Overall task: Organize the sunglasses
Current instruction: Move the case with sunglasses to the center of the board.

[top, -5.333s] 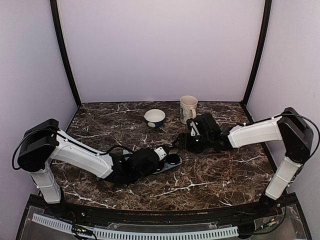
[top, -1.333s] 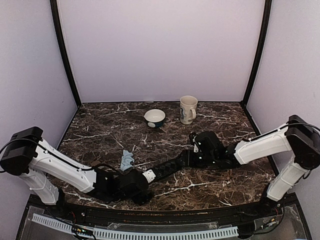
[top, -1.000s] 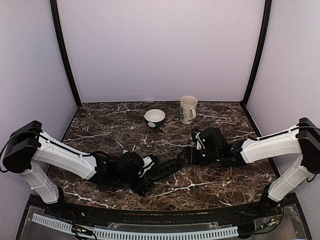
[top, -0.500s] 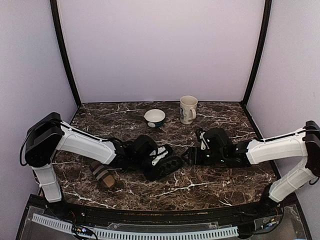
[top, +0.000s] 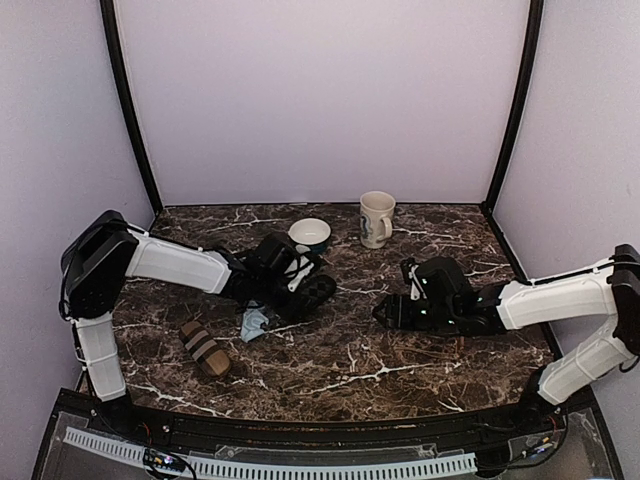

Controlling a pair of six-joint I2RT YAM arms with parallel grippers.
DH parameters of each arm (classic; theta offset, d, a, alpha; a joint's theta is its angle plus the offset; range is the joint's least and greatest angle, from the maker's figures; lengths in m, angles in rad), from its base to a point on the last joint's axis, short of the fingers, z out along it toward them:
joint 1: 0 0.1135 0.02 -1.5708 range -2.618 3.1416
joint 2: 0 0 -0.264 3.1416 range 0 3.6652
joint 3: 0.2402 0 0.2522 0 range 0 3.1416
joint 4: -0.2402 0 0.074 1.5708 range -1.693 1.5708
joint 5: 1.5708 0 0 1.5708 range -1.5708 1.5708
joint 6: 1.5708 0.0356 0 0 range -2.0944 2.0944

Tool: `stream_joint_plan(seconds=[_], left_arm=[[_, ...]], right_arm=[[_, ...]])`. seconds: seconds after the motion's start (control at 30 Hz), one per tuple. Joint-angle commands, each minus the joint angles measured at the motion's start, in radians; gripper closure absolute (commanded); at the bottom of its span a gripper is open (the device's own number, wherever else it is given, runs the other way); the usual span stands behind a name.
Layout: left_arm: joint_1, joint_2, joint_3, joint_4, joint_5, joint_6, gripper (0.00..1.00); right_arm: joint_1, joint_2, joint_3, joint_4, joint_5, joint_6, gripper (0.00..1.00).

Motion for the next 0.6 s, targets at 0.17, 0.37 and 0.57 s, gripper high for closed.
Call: stream_joint_plan(seconds=[0.17, 0.37, 0.57], left_arm=[[0.068, 0.072, 0.092, 0.002, -0.064, -0.014, 0.34], [0.069, -0.032, 0.010, 0.045, -0.055, -0.061, 0.11], [0.070, -0.239, -0.133, 0.047, -0.025, -0.148, 0.01]], right_arm=[[-0.011, -0.004, -0.015, 0.040, -0.008, -0.011, 0.32], [-0.010, -0.016, 0.012, -0.036, 0.041, -0.043, 0.32], [-0.010, -0.003, 0.051, -0.078, 0.062, -0.066, 0.32]])
